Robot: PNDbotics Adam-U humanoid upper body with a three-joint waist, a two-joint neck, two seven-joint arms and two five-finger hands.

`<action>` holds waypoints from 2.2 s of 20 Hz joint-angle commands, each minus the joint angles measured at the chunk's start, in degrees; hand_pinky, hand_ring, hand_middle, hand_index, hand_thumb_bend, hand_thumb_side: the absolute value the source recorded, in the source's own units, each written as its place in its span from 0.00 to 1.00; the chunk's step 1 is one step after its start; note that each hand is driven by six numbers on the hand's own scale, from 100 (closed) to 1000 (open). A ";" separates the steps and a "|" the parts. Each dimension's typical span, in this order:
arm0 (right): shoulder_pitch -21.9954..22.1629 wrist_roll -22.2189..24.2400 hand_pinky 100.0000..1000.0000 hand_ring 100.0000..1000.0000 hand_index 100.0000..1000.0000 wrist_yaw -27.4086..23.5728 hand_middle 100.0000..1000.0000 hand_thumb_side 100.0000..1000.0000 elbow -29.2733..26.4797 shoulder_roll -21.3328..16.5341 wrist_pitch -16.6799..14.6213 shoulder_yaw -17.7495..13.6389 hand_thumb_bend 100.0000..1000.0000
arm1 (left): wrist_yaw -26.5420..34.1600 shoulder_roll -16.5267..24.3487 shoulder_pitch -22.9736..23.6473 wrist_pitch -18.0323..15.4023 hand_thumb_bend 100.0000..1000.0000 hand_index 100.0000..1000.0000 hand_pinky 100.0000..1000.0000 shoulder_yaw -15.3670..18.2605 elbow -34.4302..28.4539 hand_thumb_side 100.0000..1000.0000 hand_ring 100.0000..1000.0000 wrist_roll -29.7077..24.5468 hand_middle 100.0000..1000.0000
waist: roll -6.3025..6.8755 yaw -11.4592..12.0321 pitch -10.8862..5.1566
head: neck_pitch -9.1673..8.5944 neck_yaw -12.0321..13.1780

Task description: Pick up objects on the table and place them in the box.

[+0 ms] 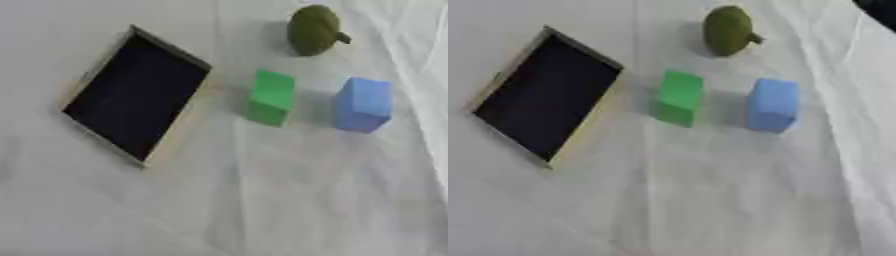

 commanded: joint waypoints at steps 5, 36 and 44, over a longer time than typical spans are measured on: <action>-0.37 0.25 0.86 0.83 0.74 -0.28 0.66 0.54 -1.14 -1.10 -0.11 -0.86 0.00 | -0.43 0.89 -0.03 -0.36 0.25 0.82 0.73 0.89 -0.87 0.75 0.75 0.23 0.75 | 0.64 -0.03 -1.19 | -0.44 0.43; 13.98 30.66 0.91 0.97 0.90 16.04 0.83 0.72 -1.14 -18.73 5.73 6.05 0.29 | -0.58 2.76 1.34 0.59 0.24 0.82 0.73 0.35 -0.87 0.77 0.75 -0.15 0.76 | -0.55 -0.71 -1.48 | 0.80 0.09; 13.61 30.74 0.92 0.98 0.91 16.74 0.82 0.76 -1.14 -19.19 8.44 6.22 0.33 | -0.38 2.68 1.22 0.68 0.24 0.82 0.73 0.15 -0.87 0.77 0.76 -0.51 0.76 | -0.58 -0.69 -1.48 | 0.82 -0.68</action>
